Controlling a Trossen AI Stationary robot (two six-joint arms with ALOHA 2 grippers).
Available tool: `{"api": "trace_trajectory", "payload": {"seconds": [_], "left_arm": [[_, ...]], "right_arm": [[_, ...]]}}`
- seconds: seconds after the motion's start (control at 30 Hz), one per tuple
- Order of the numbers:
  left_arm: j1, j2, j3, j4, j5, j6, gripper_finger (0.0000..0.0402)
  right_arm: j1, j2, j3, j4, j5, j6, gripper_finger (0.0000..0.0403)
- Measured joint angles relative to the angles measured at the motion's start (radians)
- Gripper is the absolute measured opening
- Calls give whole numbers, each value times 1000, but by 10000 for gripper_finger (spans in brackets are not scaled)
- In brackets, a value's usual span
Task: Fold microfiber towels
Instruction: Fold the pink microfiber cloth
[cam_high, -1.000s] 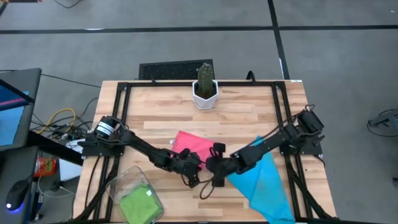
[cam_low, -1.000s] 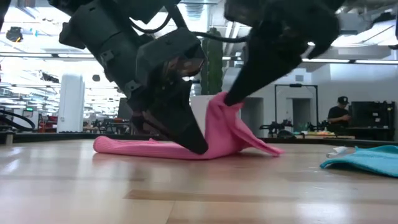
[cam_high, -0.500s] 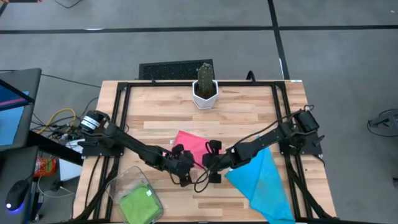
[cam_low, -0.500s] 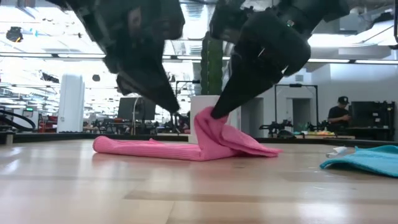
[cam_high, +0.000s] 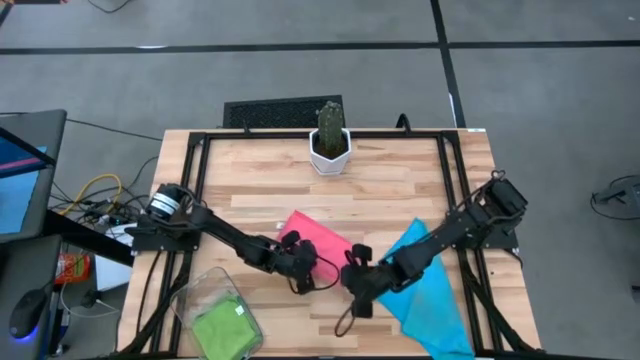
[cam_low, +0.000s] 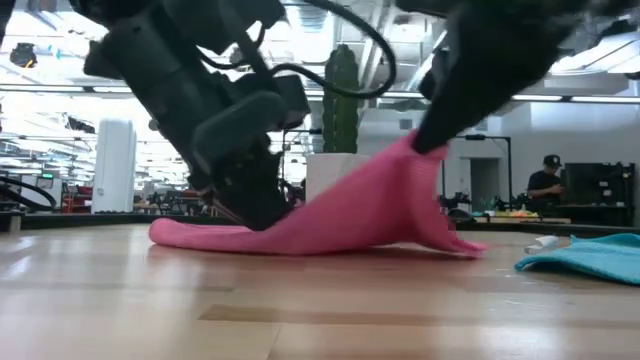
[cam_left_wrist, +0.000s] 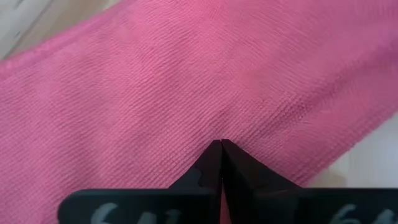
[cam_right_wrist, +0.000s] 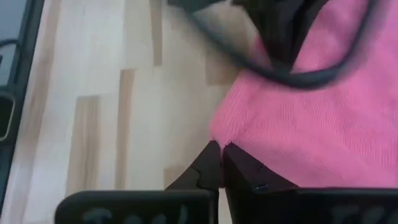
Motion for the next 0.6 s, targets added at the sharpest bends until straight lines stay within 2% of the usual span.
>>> {"api": "trace_trajectory", "payload": {"seconds": [0.17,0.33,0.5,0.6], "left_arm": [[24,-4,-4,53,30,37,0],[47,-65,31,66,42,33,0],[14,-93,50,208,44,16,0],[-9,-85,52,215,30,-35,0]], "right_arm": [[34,1,0,-40,8,29,33],[43,1,0,-47,7,30,29],[40,1,0,-47,10,30,35],[41,1,0,-47,11,30,37]]}}
